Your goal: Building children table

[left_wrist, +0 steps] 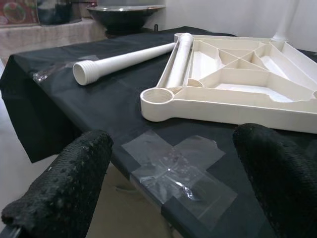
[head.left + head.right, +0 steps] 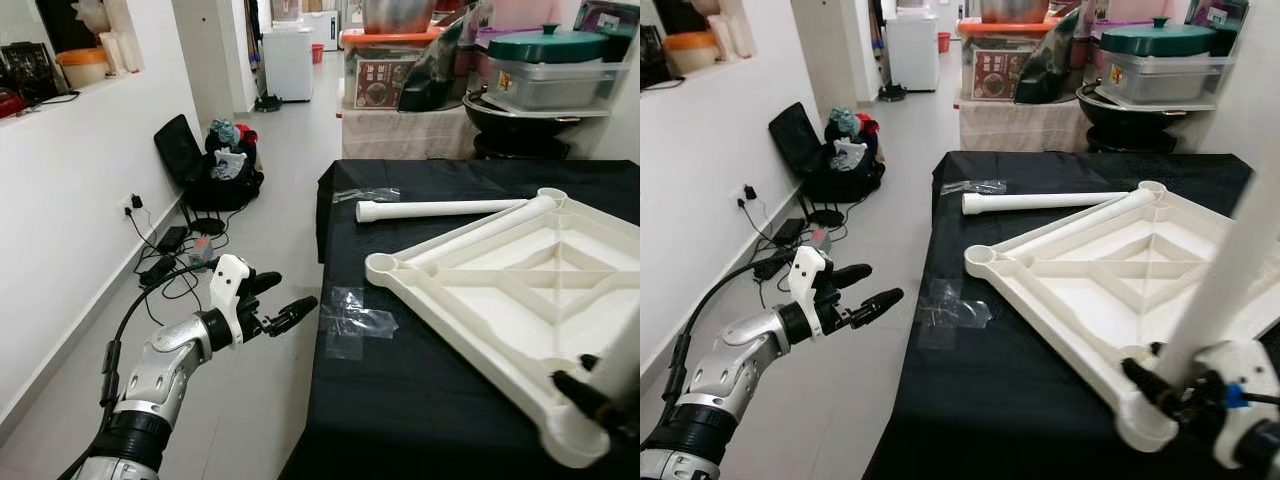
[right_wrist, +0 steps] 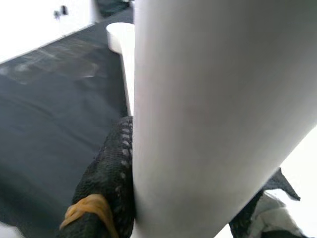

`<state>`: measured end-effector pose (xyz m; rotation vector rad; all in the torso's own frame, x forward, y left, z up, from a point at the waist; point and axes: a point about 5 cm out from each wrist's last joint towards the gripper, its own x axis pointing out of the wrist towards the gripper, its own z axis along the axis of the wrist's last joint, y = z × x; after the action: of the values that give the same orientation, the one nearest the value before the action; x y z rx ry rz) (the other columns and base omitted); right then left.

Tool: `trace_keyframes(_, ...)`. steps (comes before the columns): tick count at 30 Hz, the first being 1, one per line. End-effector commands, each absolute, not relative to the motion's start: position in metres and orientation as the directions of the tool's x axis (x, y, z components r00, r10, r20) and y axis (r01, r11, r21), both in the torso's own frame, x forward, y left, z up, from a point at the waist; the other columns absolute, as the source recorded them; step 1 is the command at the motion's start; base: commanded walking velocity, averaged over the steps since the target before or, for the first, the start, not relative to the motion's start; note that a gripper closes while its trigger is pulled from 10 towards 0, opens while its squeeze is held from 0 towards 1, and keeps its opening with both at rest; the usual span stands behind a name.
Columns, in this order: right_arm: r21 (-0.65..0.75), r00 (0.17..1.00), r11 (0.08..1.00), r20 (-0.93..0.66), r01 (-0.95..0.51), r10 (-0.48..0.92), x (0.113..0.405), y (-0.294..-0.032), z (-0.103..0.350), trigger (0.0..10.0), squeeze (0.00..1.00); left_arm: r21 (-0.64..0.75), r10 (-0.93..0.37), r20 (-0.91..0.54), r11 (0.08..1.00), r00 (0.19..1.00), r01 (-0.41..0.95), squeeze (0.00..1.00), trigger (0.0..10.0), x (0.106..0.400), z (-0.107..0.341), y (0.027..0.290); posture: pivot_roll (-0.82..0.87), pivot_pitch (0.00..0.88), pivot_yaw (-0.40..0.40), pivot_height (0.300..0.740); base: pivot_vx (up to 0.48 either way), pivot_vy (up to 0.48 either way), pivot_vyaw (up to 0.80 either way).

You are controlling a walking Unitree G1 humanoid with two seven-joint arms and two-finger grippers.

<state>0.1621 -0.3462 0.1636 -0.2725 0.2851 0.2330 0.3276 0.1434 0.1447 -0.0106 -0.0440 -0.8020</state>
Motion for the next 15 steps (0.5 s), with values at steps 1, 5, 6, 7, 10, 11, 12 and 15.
trace_keyframes(1,-0.403,0.86,0.911,-0.492,-0.091,-0.132,0.141,-0.389,0.141,0.0,0.0,0.025,-0.71,0.036,0.704,0.703,0.709,0.0,10.0,0.329,0.146,0.147,-0.08,0.0,0.034,0.74,0.0,0.0,0.0)
trace_keyframes(5,-0.417,0.834,0.909,-0.511,-0.027,-0.21,0.138,-0.4,0.134,0.0,0.0,0.024,-0.709,0.035,0.705,0.704,0.709,0.0,10.0,0.328,0.145,0.147,-0.07,0.0,0.033,0.74,0.0,0.0,0.0)
trace_keyframes(6,-0.417,0.834,0.909,-0.511,-0.027,-0.21,0.138,-0.4,0.134,0.0,0.0,0.024,-0.709,0.035,0.705,0.704,0.709,0.0,10.0,0.328,0.145,0.147,-0.07,0.0,0.033,0.74,0.0,0.0,0.0)
trace_keyframes(7,-0.426,0.823,0.905,-0.516,-0.006,-0.238,0.137,-0.403,0.132,0.0,0.0,0.024,-0.71,0.035,0.704,0.704,0.709,0.0,10.0,0.328,0.144,0.146,-0.07,0.0,0.033,0.74,0.0,0.0,0.0)
trace_keyframes(10,-0.466,0.775,0.884,-0.54,0.05,-0.328,0.135,-0.414,0.124,0.0,0.0,0.024,-0.711,0.034,0.703,0.702,0.711,0.0,10.0,0.328,0.144,0.146,-0.07,0.0,0.033,0.74,0.0,0.0,0.0)
trace_keyframes(11,-0.481,0.753,0.874,-0.55,0.068,-0.361,0.134,-0.418,0.121,0.0,0.0,0.025,-0.711,0.033,0.703,0.702,0.711,0.0,10.0,0.328,0.144,0.146,-0.07,0.0,0.033,0.74,0.0,0.0,0.0)
trace_keyframes(12,-0.481,0.753,0.874,-0.55,0.068,-0.361,0.134,-0.418,0.121,0.0,0.0,0.025,-0.711,0.033,0.703,0.702,0.711,0.0,10.0,0.328,0.144,0.146,-0.07,0.0,0.033,0.74,0.0,0.0,0.0)
trace_keyframes(15,-0.521,0.702,0.85,-0.578,0.077,-0.417,0.128,-0.43,0.114,0.0,0.0,0.029,-0.711,0.032,0.703,0.703,0.71,0.0,10.0,0.329,0.145,0.147,-0.06,0.0,0.033,0.74,0.0,0.0,0.0)
